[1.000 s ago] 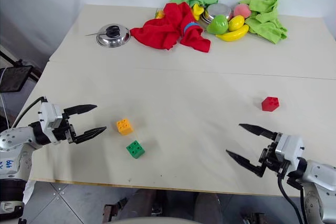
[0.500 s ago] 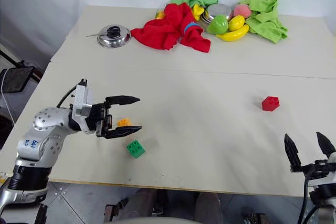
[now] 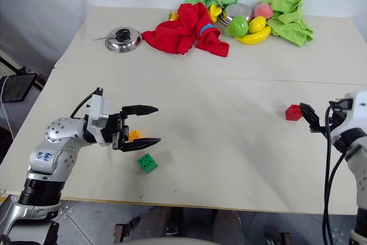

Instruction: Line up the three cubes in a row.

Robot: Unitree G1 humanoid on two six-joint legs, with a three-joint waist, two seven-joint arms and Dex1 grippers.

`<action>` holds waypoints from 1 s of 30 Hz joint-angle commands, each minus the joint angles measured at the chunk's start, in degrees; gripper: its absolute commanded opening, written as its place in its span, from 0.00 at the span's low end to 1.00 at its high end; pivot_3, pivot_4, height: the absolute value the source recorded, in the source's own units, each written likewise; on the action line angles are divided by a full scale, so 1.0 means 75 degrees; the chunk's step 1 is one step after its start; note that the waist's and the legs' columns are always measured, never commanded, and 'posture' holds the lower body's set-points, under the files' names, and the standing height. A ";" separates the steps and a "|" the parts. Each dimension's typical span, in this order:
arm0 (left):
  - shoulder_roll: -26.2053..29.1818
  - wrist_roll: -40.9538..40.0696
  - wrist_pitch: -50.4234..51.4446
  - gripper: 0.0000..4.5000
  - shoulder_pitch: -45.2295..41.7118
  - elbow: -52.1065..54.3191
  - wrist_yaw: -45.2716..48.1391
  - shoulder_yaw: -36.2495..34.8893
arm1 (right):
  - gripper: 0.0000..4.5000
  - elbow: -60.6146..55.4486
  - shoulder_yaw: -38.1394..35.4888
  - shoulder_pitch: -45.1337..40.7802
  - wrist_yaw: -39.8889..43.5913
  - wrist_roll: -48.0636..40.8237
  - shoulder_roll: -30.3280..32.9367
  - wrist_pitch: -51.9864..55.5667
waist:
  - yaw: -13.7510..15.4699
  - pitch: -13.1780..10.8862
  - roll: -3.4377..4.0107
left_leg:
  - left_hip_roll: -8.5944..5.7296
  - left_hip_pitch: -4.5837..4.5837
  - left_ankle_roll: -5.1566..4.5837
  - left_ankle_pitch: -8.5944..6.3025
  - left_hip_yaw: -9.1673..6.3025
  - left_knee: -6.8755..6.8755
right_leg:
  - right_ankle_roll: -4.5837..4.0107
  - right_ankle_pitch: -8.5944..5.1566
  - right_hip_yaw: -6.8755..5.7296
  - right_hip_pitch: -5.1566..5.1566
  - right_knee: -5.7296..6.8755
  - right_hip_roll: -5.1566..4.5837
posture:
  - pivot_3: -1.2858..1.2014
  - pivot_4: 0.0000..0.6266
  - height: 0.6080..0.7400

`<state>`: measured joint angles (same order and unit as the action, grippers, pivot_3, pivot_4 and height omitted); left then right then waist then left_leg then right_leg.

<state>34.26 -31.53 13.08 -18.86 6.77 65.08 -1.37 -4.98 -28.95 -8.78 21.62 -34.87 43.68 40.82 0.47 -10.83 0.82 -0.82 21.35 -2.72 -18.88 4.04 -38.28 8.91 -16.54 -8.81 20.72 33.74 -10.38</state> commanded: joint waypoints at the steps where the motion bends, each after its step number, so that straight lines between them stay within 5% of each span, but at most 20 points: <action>1: 0.0049 -0.0006 -0.0080 1.00 0.0046 0.0219 -0.0014 -0.0140 | 1.00 0.0396 0.0294 -0.0590 -0.0141 0.0104 0.0159 0.0664 | -0.0001 0.0000 0.0000 | -0.0003 0.0005 0.0000 0.0000 0.0000 0.0000 | 0.0000 0.0000 -0.0001 0.0002 -0.0001 -0.0001 | 0.52 0.24 1.00; 7: 0.0143 -0.0008 -0.0079 1.00 0.0157 0.0293 -0.0046 -0.0252 | 1.00 0.1141 0.0843 -0.1258 -0.0489 0.0884 0.0106 0.0892 | 0.0015 0.0000 0.0000 | -0.0008 0.0012 -0.0002 0.0000 -0.0007 -0.0001 | 0.0000 0.0000 -0.0011 0.0002 -0.0001 -0.0005 | 0.52 0.24 1.00; 11: 0.0166 0.0018 -0.0113 1.00 0.0186 0.0306 -0.0082 -0.0283 | 0.81 0.1080 0.0942 -0.1330 -0.0518 0.0978 0.0014 0.1166 | 0.0011 0.0000 0.0000 | -0.0009 0.0014 -0.0002 0.0000 -0.0007 -0.0002 | 0.0001 0.0000 -0.0012 0.0002 -0.0003 -0.0005 | 0.52 0.24 1.00; 17: 0.0143 0.0043 -0.0143 1.00 0.0174 0.0308 -0.0126 -0.0273 | 0.35 0.0909 0.0947 -0.1387 -0.0220 0.0997 0.0032 0.1048 | -0.0005 0.0000 0.0000 | -0.0008 0.0014 -0.0002 0.0000 -0.0007 -0.0002 | 0.0001 0.0000 -0.0012 0.0002 -0.0002 -0.0004 | 0.52 0.24 1.00; 19: 0.0136 0.0056 -0.0163 1.00 0.0145 0.0255 -0.0122 -0.0273 | 0.33 0.1033 0.1160 -0.1377 0.0664 0.0940 0.0294 0.0649 | -0.0012 0.0000 0.0000 | -0.0008 0.0014 -0.0002 0.0000 -0.0006 -0.0002 | 0.0001 0.0000 -0.0012 0.0002 -0.0002 -0.0004 | 0.52 0.24 1.00; 26: 0.0193 0.0080 -0.0258 1.00 0.0059 -0.0099 0.0054 -0.0284 | 0.33 0.1981 0.3361 -0.1652 0.6869 0.1839 0.1495 -0.4044 | -0.0078 -0.0007 -0.0011 | -0.0008 0.0008 -0.0002 0.0000 -0.0004 0.0000 | 0.0003 0.0001 -0.0014 -0.0005 -0.0014 0.0001 | 0.52 0.24 1.00; 30: 0.0207 0.0054 -0.0237 1.00 0.0007 -0.0167 0.0087 -0.0307 | 0.33 0.3684 0.4427 -0.2953 0.8632 0.2450 0.1062 -0.5723 | -0.0129 -0.0017 -0.0029 | -0.0003 -0.0001 -0.0002 0.0000 -0.0003 -0.0017 | 0.0007 0.0003 -0.0012 -0.0014 -0.0009 0.0000 | 0.52 0.24 1.00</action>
<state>35.29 -30.99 11.86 -18.46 4.73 65.32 -2.54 19.43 3.22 -28.45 81.31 -17.63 52.60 3.45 -0.50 -10.96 0.60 -0.83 21.33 -2.73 -18.88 4.03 -38.45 8.97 -16.51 -8.90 20.60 33.69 -10.37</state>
